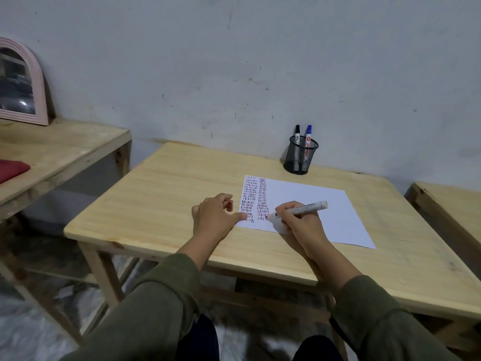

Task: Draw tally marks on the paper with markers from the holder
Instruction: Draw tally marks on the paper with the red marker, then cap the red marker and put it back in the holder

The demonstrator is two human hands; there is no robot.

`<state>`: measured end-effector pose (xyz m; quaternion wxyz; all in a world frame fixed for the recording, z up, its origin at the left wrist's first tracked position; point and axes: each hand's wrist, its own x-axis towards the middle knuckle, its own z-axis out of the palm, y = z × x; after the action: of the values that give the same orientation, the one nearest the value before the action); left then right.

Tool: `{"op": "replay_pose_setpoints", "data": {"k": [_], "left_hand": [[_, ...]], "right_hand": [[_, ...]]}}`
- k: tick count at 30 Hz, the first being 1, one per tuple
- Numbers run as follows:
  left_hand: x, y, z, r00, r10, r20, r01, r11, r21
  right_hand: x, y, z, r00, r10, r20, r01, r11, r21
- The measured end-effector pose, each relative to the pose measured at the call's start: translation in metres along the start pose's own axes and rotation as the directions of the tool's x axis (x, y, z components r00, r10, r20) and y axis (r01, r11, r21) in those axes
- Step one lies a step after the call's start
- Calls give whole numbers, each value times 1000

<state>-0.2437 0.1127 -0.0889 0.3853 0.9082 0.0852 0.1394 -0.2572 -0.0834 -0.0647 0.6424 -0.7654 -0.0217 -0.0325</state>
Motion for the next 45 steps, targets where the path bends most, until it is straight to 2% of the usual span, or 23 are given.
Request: {"op": "replay_pose_setpoints", "data": {"k": [18, 27, 34, 37, 40, 42, 45], "left_hand": [[-1, 1, 0, 1000, 4, -3, -4, 1000, 10], [-1, 2, 1, 1000, -6, -15, 7, 1000, 17], [-5, 4, -3, 1000, -16, -15, 16, 1000, -13], [-7, 7, -4, 999, -47, -19, 45, 994, -102], [-5, 10, -8, 992, -124, -16, 109, 919, -379], [-3, 16, -12, 984, -175, -31, 137, 856, -498], [0, 37, -19, 982, -173, -72, 95, 791, -605]], "right_hand": [[0, 0, 0, 999, -2, 42, 7, 994, -107], [-1, 0, -1, 1000, -12, 24, 14, 997, -77], [-2, 0, 0, 999, 29, -28, -27, 998, 64], [-6, -6, 1, 995, 77, -59, -67, 986, 154], [-9, -14, 0, 994, 90, -66, -76, 978, 195], [-9, -22, -1, 996, 58, -61, -43, 975, 219], [-7, -44, 0, 997, -53, -49, 64, 964, 259]]}}
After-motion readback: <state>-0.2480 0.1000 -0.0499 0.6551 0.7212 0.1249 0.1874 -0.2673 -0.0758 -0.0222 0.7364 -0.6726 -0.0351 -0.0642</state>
